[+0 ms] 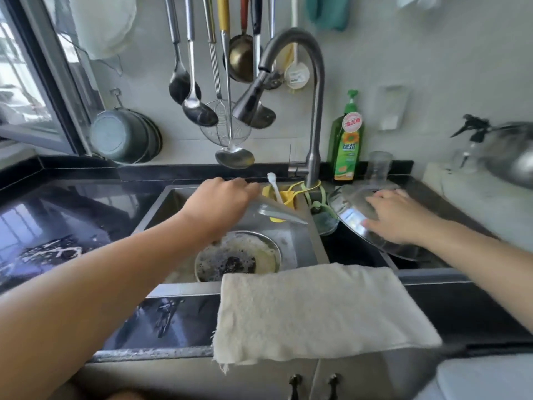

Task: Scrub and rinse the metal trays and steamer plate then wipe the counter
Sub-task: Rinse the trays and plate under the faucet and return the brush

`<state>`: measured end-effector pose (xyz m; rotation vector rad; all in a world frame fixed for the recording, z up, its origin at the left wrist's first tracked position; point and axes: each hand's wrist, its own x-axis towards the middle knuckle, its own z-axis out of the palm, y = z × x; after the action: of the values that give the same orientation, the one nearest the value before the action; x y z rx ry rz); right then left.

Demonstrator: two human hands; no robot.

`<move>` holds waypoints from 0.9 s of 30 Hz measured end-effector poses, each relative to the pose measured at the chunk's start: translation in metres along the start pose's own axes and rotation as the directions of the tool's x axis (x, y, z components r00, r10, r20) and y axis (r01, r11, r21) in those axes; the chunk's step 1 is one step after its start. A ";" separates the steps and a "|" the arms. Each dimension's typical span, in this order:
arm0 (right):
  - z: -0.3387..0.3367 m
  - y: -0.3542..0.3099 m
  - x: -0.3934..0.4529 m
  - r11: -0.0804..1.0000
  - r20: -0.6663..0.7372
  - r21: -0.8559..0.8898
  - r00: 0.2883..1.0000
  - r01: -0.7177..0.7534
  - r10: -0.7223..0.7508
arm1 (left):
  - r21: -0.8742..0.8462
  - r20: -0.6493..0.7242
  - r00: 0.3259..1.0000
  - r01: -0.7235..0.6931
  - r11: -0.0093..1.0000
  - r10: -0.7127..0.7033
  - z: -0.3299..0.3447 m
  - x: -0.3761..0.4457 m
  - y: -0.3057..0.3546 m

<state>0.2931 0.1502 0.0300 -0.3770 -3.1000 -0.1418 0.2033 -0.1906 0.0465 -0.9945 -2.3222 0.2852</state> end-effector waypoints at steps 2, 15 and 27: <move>0.013 -0.016 -0.003 0.998 0.015 0.061 1.000 -0.007 0.006 | -0.014 -0.025 0.998 -0.057 0.998 0.057 0.006 0.002 0.007; -0.024 0.049 0.001 0.986 -0.397 0.133 0.906 -0.100 0.146 | -0.128 -0.371 0.920 -0.183 0.975 0.124 0.005 0.048 0.067; -0.011 0.059 -0.016 0.979 -0.264 0.169 0.951 -0.117 0.159 | -0.484 0.326 0.912 -0.067 0.873 0.251 0.039 0.116 0.207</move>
<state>0.3226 0.2024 0.0457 -0.5188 -2.7750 0.0405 0.2388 0.0383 -0.0184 -1.4857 -2.7371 -0.0290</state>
